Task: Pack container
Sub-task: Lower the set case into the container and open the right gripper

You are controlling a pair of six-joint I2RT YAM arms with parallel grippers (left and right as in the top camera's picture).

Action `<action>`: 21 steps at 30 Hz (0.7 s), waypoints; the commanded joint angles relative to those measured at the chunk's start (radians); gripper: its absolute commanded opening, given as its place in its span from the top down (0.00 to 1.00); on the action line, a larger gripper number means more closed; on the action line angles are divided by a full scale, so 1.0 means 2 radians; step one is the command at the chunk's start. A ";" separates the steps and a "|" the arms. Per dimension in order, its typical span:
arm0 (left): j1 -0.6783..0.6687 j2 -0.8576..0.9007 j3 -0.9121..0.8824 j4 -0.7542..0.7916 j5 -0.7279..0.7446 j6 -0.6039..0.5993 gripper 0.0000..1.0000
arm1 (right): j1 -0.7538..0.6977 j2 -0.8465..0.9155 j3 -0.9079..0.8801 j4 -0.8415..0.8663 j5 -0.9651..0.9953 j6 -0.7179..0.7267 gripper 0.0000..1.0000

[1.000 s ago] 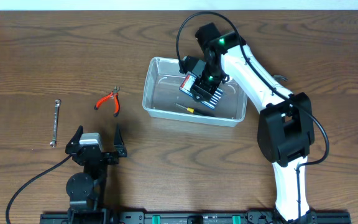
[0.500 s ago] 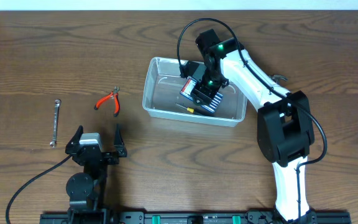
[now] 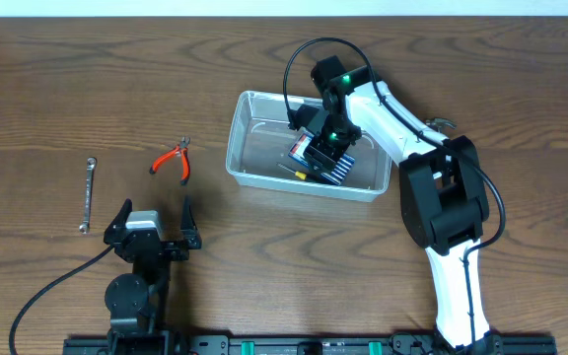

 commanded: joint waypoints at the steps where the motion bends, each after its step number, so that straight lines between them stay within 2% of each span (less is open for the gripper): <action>1: 0.002 -0.003 -0.007 -0.019 0.003 -0.003 0.02 | -0.006 0.003 -0.002 -0.001 -0.005 0.006 0.75; 5: 0.002 -0.003 -0.007 -0.019 0.003 -0.003 0.02 | -0.006 0.003 -0.001 -0.002 -0.005 0.006 0.57; 8: 0.002 -0.003 -0.007 -0.019 0.003 -0.003 0.02 | -0.006 0.003 -0.001 -0.006 -0.005 0.006 0.51; 13: 0.002 -0.003 -0.007 -0.019 0.003 -0.003 0.02 | -0.005 0.003 0.008 -0.016 -0.005 0.006 0.33; 21: 0.002 -0.003 -0.007 -0.019 0.003 -0.003 0.02 | -0.006 0.003 0.046 -0.034 -0.001 0.006 0.21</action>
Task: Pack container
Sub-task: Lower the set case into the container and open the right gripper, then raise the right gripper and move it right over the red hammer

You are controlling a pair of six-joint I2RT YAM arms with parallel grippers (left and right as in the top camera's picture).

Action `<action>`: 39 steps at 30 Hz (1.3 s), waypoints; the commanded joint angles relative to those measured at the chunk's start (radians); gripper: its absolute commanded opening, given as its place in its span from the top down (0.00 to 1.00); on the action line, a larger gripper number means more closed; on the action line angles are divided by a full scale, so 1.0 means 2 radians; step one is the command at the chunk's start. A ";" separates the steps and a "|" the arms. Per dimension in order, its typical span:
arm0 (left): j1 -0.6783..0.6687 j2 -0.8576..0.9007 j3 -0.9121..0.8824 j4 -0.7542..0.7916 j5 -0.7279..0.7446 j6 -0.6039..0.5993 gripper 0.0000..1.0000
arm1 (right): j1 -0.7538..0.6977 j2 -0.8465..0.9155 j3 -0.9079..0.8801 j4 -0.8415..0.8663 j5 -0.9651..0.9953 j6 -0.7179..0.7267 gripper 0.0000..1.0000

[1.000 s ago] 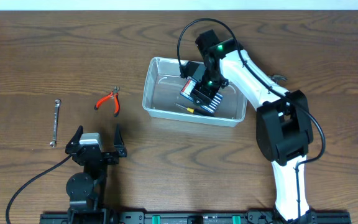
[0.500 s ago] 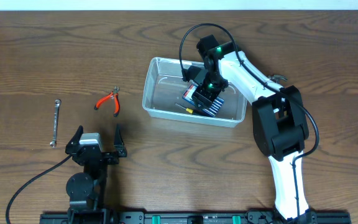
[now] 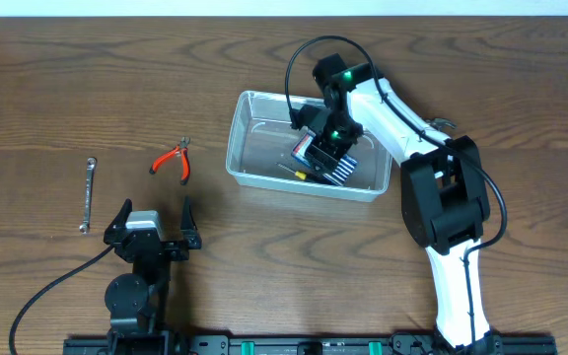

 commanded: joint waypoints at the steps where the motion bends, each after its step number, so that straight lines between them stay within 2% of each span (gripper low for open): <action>1: 0.002 -0.002 -0.007 -0.019 0.003 -0.003 0.02 | -0.004 0.002 0.028 -0.002 -0.002 0.003 0.18; 6: 0.002 -0.002 -0.007 -0.019 0.003 -0.003 0.02 | -0.004 0.002 0.032 -0.006 -0.002 0.003 0.13; 13: 0.002 -0.002 -0.007 -0.019 0.003 -0.003 0.02 | -0.004 0.002 0.058 -0.037 -0.007 0.003 0.01; 17: 0.002 -0.002 -0.007 -0.019 0.003 -0.003 0.02 | -0.004 0.002 0.125 -0.077 -0.023 0.003 0.01; 23: 0.002 -0.002 -0.007 -0.019 0.003 -0.003 0.02 | -0.008 0.002 0.275 -0.146 -0.020 0.026 0.01; 31: 0.002 -0.002 -0.007 -0.019 0.003 -0.003 0.02 | -0.051 0.002 0.480 -0.243 0.048 0.084 0.01; 34: 0.002 -0.002 -0.007 -0.019 0.003 -0.003 0.02 | -0.084 -0.001 0.532 -0.275 0.060 0.109 0.01; 35: 0.002 -0.002 -0.007 -0.019 0.003 -0.003 0.02 | -0.096 -0.006 0.537 -0.275 0.068 0.135 0.01; 39: 0.002 -0.002 -0.007 -0.019 0.003 -0.003 0.02 | -0.145 -0.032 0.538 -0.275 0.069 0.154 0.01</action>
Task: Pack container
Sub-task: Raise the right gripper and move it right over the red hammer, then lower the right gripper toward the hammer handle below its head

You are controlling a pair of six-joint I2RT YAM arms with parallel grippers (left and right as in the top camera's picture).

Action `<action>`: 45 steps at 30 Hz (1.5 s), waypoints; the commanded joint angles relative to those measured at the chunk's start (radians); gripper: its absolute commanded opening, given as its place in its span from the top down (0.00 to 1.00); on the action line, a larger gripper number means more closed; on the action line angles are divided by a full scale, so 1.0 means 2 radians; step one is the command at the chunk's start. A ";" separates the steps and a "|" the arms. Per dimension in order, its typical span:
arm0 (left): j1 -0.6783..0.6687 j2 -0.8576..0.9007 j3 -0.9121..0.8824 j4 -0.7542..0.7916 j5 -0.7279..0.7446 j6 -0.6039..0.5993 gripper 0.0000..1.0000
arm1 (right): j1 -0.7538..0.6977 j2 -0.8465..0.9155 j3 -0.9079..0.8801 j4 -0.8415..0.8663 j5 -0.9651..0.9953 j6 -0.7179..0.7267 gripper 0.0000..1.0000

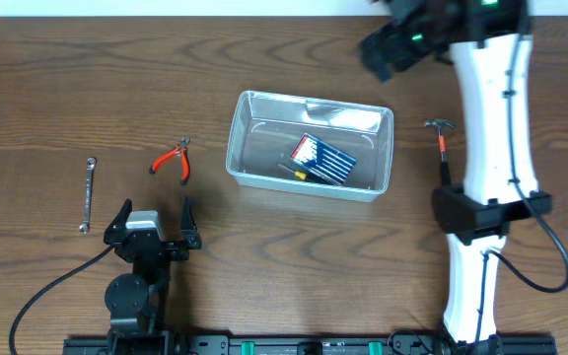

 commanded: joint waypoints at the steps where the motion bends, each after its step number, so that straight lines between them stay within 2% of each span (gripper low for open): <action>1: 0.002 -0.002 -0.007 -0.019 0.003 -0.003 0.02 | -0.043 -0.030 0.010 -0.003 0.017 0.049 0.01; 7: 0.002 -0.002 -0.007 -0.019 0.003 -0.003 0.02 | -0.102 -0.052 -0.010 -0.003 0.023 0.103 0.01; 17: 0.002 -0.002 -0.007 -0.019 0.003 -0.003 0.02 | -0.116 -0.100 -0.209 0.000 0.053 0.074 0.01; 26: 0.002 -0.002 -0.007 -0.019 0.003 -0.003 0.02 | -0.148 -0.099 -0.335 0.092 0.059 0.075 0.01; 29: 0.002 -0.002 -0.007 -0.019 0.003 -0.003 0.02 | -0.157 -0.099 -0.382 0.118 0.059 0.095 0.01; 37: 0.002 -0.002 -0.007 -0.019 0.003 -0.003 0.02 | -0.150 -0.099 -0.498 0.187 0.060 0.091 0.01; 45: 0.002 -0.002 -0.007 -0.019 0.003 -0.003 0.02 | -0.150 -0.097 -0.562 0.264 0.061 0.100 0.01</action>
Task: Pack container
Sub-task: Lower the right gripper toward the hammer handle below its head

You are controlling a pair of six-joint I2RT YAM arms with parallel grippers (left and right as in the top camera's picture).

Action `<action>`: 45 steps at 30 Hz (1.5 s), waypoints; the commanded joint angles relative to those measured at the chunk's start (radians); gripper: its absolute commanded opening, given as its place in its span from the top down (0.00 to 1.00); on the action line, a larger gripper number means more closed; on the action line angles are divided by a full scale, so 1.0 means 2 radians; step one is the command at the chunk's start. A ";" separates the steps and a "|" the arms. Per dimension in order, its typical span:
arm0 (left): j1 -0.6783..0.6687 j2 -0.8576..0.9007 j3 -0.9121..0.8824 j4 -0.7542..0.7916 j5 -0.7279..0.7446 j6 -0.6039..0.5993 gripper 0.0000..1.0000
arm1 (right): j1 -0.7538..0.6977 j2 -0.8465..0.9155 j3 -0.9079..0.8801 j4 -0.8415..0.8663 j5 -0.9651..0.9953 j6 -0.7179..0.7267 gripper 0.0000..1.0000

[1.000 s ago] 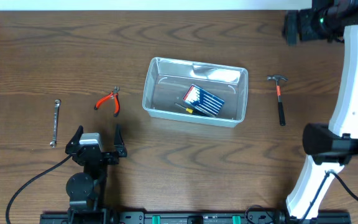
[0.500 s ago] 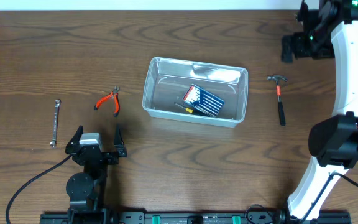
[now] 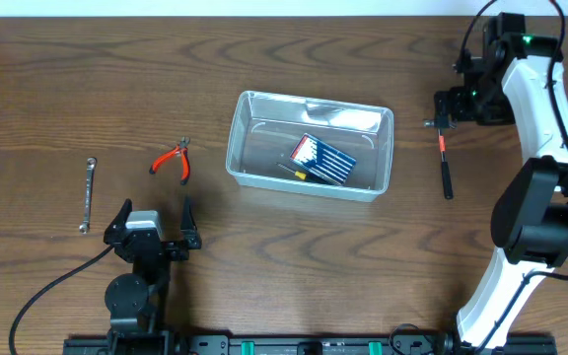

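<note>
The clear plastic container (image 3: 248, 133) sits mid-table, and a blue-and-red case of screwdriver bits (image 3: 321, 160) lies flat inside it. To its right lies a hammer (image 3: 445, 163) with a red-and-black handle, its head pointing away. My right gripper (image 3: 449, 106) is down at the hammer's head; the dark wrist hides how its fingers stand. Red-handled pliers (image 3: 173, 160) and a small wrench (image 3: 87, 194) lie to the left of the container. My left gripper (image 3: 156, 215) rests open near the front edge, holding nothing.
The right arm (image 3: 545, 148) curves along the table's right side. A black cable (image 3: 47, 291) trails from the left arm's base at the front left. Bare wood surrounds the container on all sides.
The right arm has swung from high over the far right of the table down to the hammer's head. The case, container, pliers, wrench and left gripper stayed put.
First my right gripper was down inside the container at the bit case, and it stayed there at the following moment. Later it was up and away at the far right, the case left lying in the container. Now it is at the hammer's head.
</note>
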 commanded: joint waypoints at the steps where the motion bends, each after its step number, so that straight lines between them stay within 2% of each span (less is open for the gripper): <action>1: 0.002 -0.002 -0.007 -0.019 0.003 -0.003 0.02 | 0.002 0.001 -0.017 0.017 0.003 0.011 0.01; 10: 0.002 -0.002 -0.007 -0.019 0.003 -0.003 0.02 | 0.003 0.023 -0.041 0.047 0.006 0.011 0.01; 25: 0.002 -0.002 -0.007 -0.019 0.003 -0.003 0.02 | 0.003 0.049 -0.043 0.059 0.023 0.066 0.01; 45: 0.002 -0.002 -0.007 -0.019 0.003 -0.003 0.02 | 0.005 0.060 -0.043 0.073 0.018 0.048 0.01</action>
